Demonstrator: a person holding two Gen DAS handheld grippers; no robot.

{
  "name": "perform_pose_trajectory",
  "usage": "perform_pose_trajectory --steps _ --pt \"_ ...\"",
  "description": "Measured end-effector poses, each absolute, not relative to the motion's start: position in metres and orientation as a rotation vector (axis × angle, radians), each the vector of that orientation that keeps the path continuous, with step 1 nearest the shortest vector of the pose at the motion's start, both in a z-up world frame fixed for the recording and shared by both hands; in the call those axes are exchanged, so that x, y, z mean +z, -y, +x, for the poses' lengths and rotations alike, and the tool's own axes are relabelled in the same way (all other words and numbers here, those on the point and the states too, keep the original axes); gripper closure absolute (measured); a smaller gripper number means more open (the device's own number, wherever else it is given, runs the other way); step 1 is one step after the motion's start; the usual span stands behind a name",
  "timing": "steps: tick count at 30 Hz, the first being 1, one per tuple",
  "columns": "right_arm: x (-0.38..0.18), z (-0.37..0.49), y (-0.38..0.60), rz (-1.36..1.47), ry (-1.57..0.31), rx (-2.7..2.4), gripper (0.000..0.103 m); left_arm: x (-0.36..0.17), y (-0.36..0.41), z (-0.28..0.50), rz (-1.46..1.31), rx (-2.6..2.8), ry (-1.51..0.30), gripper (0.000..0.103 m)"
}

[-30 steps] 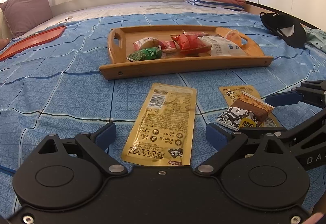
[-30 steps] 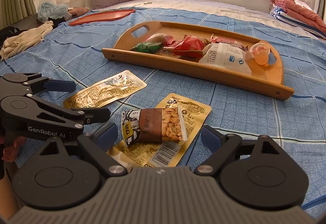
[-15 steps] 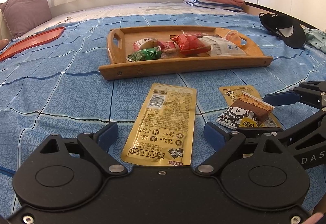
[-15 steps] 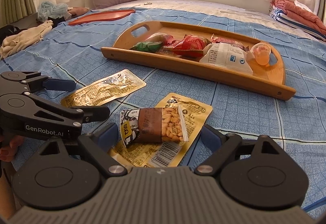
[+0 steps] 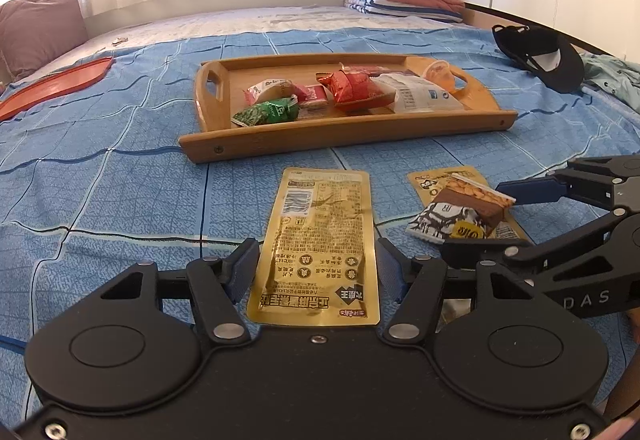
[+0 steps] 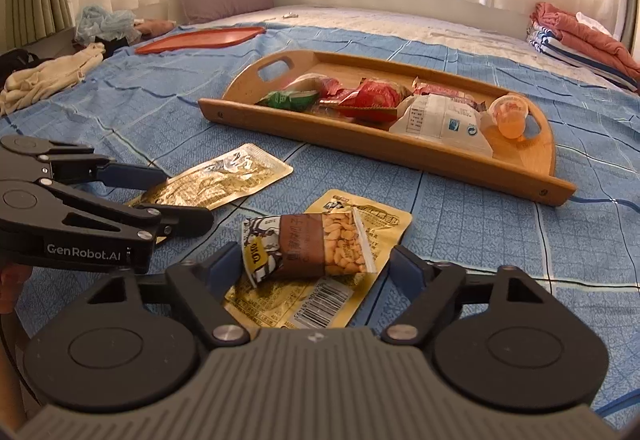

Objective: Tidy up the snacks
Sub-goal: 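Grasp the gold sauce sachet with the left tool while the right tool grasps the chocolate-nut bar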

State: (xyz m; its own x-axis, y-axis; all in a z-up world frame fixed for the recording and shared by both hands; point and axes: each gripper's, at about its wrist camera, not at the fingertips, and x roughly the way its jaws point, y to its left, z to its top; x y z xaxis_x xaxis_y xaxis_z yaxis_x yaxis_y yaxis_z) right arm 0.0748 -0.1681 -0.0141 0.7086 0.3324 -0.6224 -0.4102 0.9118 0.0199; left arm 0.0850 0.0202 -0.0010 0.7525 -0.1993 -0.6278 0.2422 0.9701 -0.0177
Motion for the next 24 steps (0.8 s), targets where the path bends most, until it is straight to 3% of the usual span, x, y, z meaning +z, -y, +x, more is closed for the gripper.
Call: perform_pose_trajectory --steps 2,11,15,19,22,24 --pt "-0.013 0.074 0.171 -0.108 -0.664 0.411 0.032 0.0 -0.02 0.085 0.065 -0.237 -0.675 0.043" --pt "-0.005 0.071 0.179 -0.103 -0.633 0.408 0.033 0.001 -0.02 0.084 0.069 -0.224 -0.665 0.043" --pt "0.0 0.072 0.185 -0.089 -0.619 0.395 0.033 0.005 -0.02 0.084 0.082 -0.208 -0.637 0.051" --pt "0.007 0.073 0.192 -0.053 -0.599 0.381 0.035 0.01 -0.02 0.086 0.084 -0.206 -0.631 0.052" --pt "0.012 0.074 0.195 -0.037 -0.591 0.375 0.047 0.014 -0.019 0.086 0.089 -0.208 -0.618 0.052" --pt "0.014 0.077 0.197 -0.024 -0.591 0.365 0.047 0.017 -0.019 0.086 0.091 -0.207 -0.61 0.052"
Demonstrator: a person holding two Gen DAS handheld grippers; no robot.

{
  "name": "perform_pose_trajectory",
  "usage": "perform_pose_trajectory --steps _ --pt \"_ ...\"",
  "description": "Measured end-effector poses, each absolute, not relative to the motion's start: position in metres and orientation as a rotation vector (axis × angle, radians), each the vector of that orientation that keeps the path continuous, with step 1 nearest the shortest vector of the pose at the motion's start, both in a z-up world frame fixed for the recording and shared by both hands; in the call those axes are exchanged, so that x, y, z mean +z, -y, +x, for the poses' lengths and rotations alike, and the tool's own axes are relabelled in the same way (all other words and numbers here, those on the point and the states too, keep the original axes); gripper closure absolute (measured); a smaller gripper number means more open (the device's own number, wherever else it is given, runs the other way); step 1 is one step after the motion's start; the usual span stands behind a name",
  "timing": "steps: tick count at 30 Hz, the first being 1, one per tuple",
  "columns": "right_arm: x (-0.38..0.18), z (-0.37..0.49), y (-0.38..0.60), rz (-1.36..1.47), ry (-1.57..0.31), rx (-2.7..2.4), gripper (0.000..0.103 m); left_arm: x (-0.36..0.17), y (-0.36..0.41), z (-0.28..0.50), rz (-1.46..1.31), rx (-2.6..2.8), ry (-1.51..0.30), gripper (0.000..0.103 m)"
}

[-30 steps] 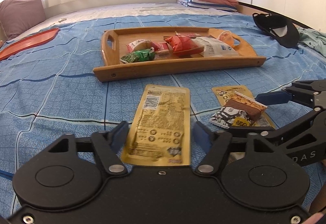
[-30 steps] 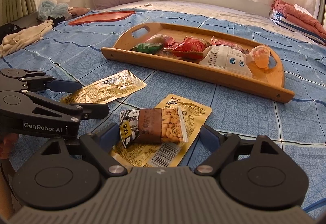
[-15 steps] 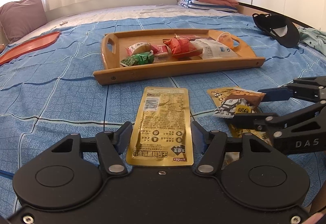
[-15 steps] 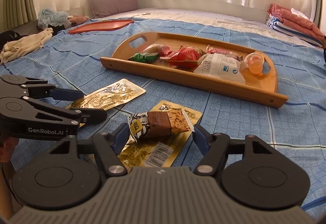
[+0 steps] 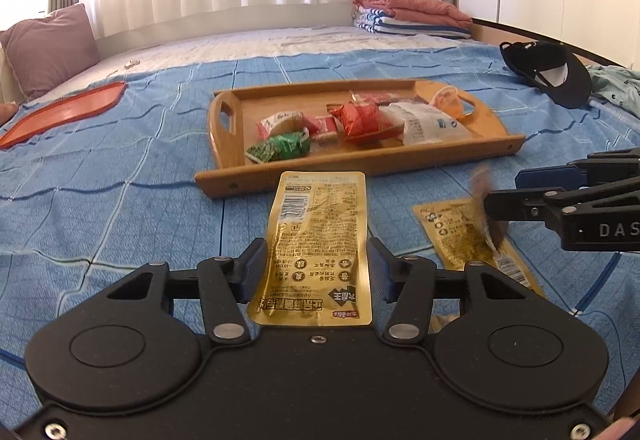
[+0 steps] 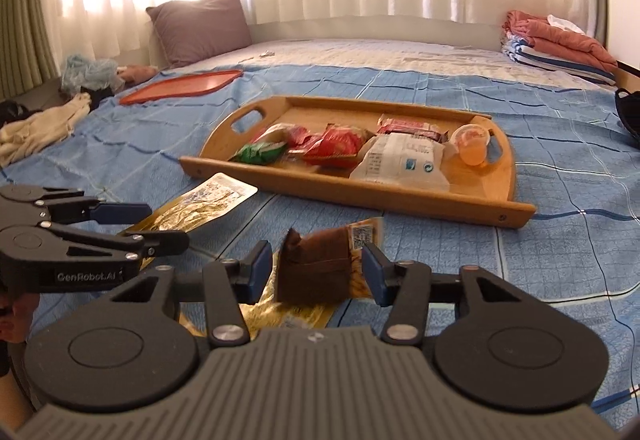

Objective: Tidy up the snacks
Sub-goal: 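Grasp the gold sauce sachet with the left tool while the right tool grasps the chocolate-nut bar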

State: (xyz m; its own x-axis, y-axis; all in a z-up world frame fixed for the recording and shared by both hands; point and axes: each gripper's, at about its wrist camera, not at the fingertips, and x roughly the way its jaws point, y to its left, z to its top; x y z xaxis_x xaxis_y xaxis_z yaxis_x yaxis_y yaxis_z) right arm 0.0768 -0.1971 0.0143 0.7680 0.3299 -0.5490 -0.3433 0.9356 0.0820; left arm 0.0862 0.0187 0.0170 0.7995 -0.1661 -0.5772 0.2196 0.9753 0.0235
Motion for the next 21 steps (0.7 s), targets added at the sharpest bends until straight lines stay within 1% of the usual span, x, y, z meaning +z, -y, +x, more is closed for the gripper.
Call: perform_pose_trajectory --steps 2,3,4,5,9,11,12,17,18,19,20,21 --pt "0.013 0.08 0.198 -0.026 -0.603 0.349 0.035 0.019 -0.018 0.086 0.087 -0.205 -0.607 0.051" --pt "0.012 0.081 0.198 -0.024 -0.606 0.346 0.034 0.019 -0.018 0.086 0.086 -0.205 -0.606 0.051" --pt "0.009 0.083 0.199 -0.022 -0.617 0.347 0.029 0.019 -0.018 0.086 0.085 -0.203 -0.606 0.051" --pt "0.007 0.085 0.198 -0.022 -0.63 0.351 0.022 0.019 -0.018 0.086 0.085 -0.202 -0.607 0.051" --pt "0.0 0.095 0.192 -0.08 -0.633 0.361 0.017 0.019 -0.018 0.086 0.084 -0.2 -0.61 0.051" --pt "-0.003 0.101 0.19 -0.121 -0.629 0.376 0.011 0.02 -0.019 0.086 0.085 -0.2 -0.608 0.051" --pt "-0.004 0.107 0.189 -0.138 -0.643 0.395 0.01 0.02 -0.019 0.087 0.085 -0.2 -0.607 0.051" --pt "-0.011 0.132 0.197 -0.121 -0.715 0.414 0.011 0.021 -0.02 0.089 0.079 -0.197 -0.606 0.051" --pt "-0.012 0.135 0.2 -0.1 -0.735 0.425 0.014 0.021 -0.02 0.09 0.077 -0.197 -0.607 0.051" --pt "-0.012 0.137 0.203 -0.079 -0.747 0.433 0.021 0.021 -0.02 0.09 0.075 -0.197 -0.608 0.051" --pt "-0.012 0.138 0.205 -0.06 -0.751 0.441 0.032 0.021 -0.02 0.091 0.074 -0.197 -0.606 0.051" --pt "-0.01 0.137 0.205 -0.052 -0.753 0.451 0.036 0.022 -0.019 0.092 0.075 -0.198 -0.605 0.051"
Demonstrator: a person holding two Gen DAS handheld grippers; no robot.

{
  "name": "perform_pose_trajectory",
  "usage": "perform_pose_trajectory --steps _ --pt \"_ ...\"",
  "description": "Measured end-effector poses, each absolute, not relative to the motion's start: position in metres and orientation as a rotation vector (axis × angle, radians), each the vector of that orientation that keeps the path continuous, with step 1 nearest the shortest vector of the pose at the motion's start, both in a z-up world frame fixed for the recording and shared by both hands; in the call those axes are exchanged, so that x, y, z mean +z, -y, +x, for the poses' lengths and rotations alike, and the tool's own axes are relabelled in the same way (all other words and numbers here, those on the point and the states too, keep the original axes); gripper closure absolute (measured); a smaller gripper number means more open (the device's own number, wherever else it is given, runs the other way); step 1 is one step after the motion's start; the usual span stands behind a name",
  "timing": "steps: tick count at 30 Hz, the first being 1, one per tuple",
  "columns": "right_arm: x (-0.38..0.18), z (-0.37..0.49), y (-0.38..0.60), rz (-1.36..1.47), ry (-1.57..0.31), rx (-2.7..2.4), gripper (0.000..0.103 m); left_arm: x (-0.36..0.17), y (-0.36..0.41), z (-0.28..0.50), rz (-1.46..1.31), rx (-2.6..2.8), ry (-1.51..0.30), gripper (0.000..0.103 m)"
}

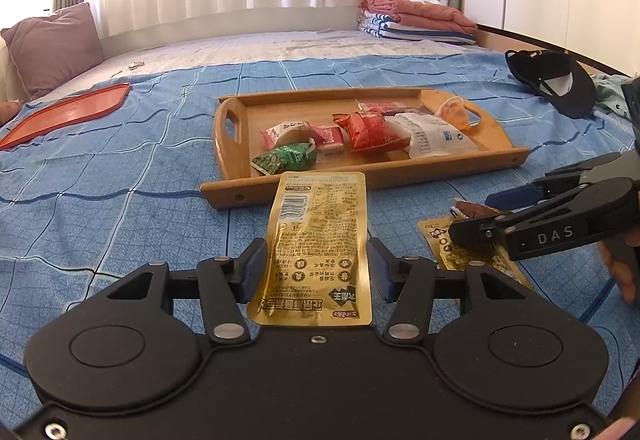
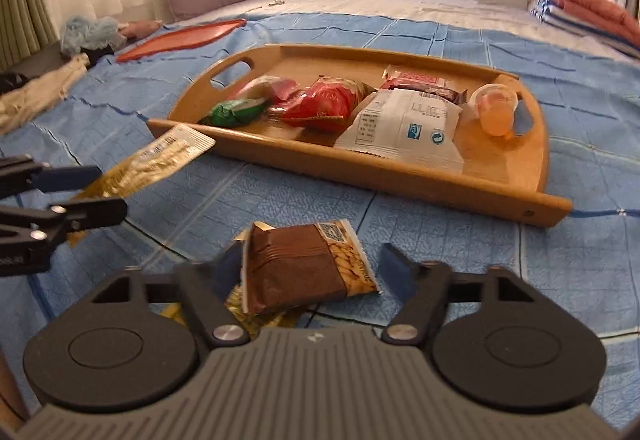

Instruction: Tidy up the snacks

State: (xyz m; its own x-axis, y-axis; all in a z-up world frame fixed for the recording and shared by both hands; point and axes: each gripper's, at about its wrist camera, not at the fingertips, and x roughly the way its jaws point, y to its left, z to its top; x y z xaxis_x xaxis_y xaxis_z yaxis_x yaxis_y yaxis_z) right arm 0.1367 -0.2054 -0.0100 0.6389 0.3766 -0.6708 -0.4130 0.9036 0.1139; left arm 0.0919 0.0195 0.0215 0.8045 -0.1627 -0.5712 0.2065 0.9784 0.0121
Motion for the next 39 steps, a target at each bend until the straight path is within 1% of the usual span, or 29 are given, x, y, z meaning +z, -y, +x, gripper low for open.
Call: perform_pose_trajectory --steps 1,3,4,6,7,8,9,10,11,12,13,14,16,17,18,21,22,23,24,25,26,27,29,39 --pt "-0.008 0.135 0.205 -0.056 -0.748 0.452 0.041 0.022 -0.019 0.093 0.076 -0.198 -0.602 0.051" --pt "-0.004 0.129 0.202 -0.087 -0.724 0.455 0.045 0.023 -0.019 0.095 0.074 -0.193 -0.596 0.051" --pt "-0.002 0.127 0.2 -0.1 -0.714 0.454 0.055 0.025 -0.018 0.097 0.073 -0.188 -0.595 0.051" --pt "0.004 0.122 0.198 -0.107 -0.691 0.452 0.062 0.027 -0.018 0.101 0.071 -0.178 -0.59 0.051" --pt "0.008 0.122 0.197 -0.111 -0.685 0.45 0.069 0.029 -0.018 0.103 0.069 -0.176 -0.586 0.051" --pt "0.01 0.122 0.196 -0.115 -0.683 0.448 0.07 0.03 -0.018 0.104 0.067 -0.174 -0.582 0.051" --pt "0.012 0.123 0.195 -0.118 -0.684 0.446 0.07 0.032 -0.018 0.106 0.065 -0.172 -0.578 0.051" --pt "0.013 0.126 0.196 -0.119 -0.691 0.444 0.066 0.034 -0.018 0.107 0.063 -0.173 -0.573 0.051" --pt "0.013 0.127 0.196 -0.117 -0.698 0.441 0.05 0.035 -0.018 0.107 0.061 -0.174 -0.569 0.051" --pt "0.012 0.129 0.198 -0.105 -0.702 0.438 0.045 0.036 -0.018 0.108 0.06 -0.176 -0.565 0.051" --pt "0.01 0.131 0.2 -0.087 -0.709 0.433 0.033 0.037 -0.018 0.108 0.06 -0.177 -0.563 0.051" --pt "0.007 0.133 0.203 -0.068 -0.718 0.425 0.024 0.037 -0.018 0.108 0.06 -0.178 -0.563 0.051" --pt "0.001 0.138 0.21 -0.03 -0.743 0.418 0.021 0.036 -0.018 0.108 0.062 -0.18 -0.568 0.051" --pt "-0.002 0.14 0.212 -0.015 -0.757 0.406 0.015 0.035 -0.018 0.108 0.064 -0.18 -0.57 0.051" --pt "-0.006 0.142 0.215 -0.003 -0.771 0.4 0.013 0.035 -0.017 0.109 0.067 -0.181 -0.571 0.051" --pt "-0.014 0.144 0.217 0.004 -0.786 0.416 0.011 0.034 -0.017 0.109 0.068 -0.182 -0.576 0.051" --pt "-0.015 0.143 0.216 -0.005 -0.787 0.427 0.012 0.034 -0.016 0.11 0.067 -0.183 -0.578 0.051" --pt "-0.016 0.143 0.215 -0.017 -0.789 0.435 0.016 0.034 -0.016 0.11 0.065 -0.183 -0.578 0.051" --pt "-0.016 0.142 0.214 -0.018 -0.788 0.44 0.017 0.034 -0.016 0.11 0.063 -0.184 -0.578 0.051" --pt "-0.016 0.141 0.215 -0.004 -0.789 0.449 0.024 0.033 -0.016 0.11 0.061 -0.184 -0.579 0.051" --pt "-0.016 0.139 0.216 0.021 -0.787 0.463 0.034 0.034 -0.016 0.11 0.059 -0.185 -0.579 0.051" --pt "-0.015 0.137 0.218 0.046 -0.788 0.47 0.036 0.033 -0.016 0.11 0.058 -0.185 -0.579 0.051" --pt "-0.013 0.133 0.22 0.075 -0.785 0.477 0.038 0.033 -0.016 0.11 0.058 -0.186 -0.579 0.051" --pt "0.01 0.118 0.22 0.072 -0.707 0.436 0.039 0.041 -0.022 0.115 0.029 -0.17 -0.564 0.051"
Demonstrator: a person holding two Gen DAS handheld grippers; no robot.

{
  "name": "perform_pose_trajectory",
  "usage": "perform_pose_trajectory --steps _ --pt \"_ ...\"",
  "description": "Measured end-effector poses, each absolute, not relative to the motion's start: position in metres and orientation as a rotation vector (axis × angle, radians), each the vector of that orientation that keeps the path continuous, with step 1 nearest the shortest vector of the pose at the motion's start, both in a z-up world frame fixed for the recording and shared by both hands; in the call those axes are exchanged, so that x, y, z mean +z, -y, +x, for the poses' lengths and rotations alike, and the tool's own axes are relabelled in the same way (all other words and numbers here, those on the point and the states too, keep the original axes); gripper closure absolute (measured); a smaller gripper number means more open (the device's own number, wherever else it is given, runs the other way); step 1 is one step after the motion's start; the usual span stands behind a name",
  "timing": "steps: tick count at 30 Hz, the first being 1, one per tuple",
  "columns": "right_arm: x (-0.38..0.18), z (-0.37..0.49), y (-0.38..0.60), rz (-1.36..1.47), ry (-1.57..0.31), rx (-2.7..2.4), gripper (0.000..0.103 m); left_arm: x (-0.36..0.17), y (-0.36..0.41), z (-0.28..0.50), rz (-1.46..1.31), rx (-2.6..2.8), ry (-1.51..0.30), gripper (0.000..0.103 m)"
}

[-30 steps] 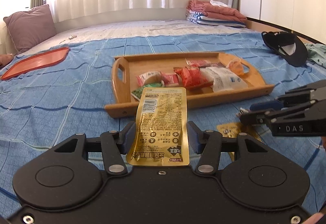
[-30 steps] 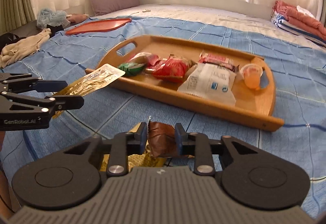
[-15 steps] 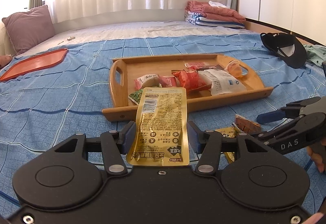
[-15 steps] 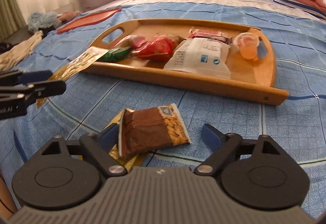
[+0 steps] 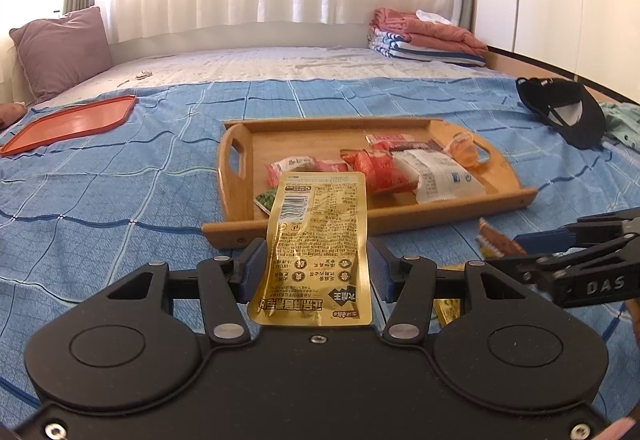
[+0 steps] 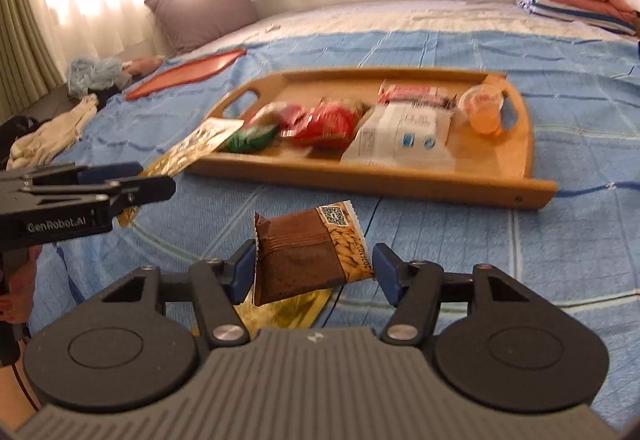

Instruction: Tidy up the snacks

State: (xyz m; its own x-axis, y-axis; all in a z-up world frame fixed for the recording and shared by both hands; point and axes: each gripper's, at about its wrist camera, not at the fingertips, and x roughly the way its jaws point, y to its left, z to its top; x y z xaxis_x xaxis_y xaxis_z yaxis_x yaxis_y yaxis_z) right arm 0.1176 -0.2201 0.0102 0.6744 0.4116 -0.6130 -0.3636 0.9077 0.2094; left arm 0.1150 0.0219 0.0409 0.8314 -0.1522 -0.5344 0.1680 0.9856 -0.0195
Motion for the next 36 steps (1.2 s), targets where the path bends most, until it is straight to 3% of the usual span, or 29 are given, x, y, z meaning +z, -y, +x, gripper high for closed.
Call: perform_pose_trajectory --steps 19,36 --pt "0.063 0.182 0.246 -0.011 -0.639 0.253 0.039 0.1 -0.025 0.224 0.002 -0.132 -0.55 0.051" --pt "0.025 0.221 0.251 -0.19 -0.735 0.213 0.039 0.057 -0.02 0.351 -0.066 -0.067 -0.743 0.051"
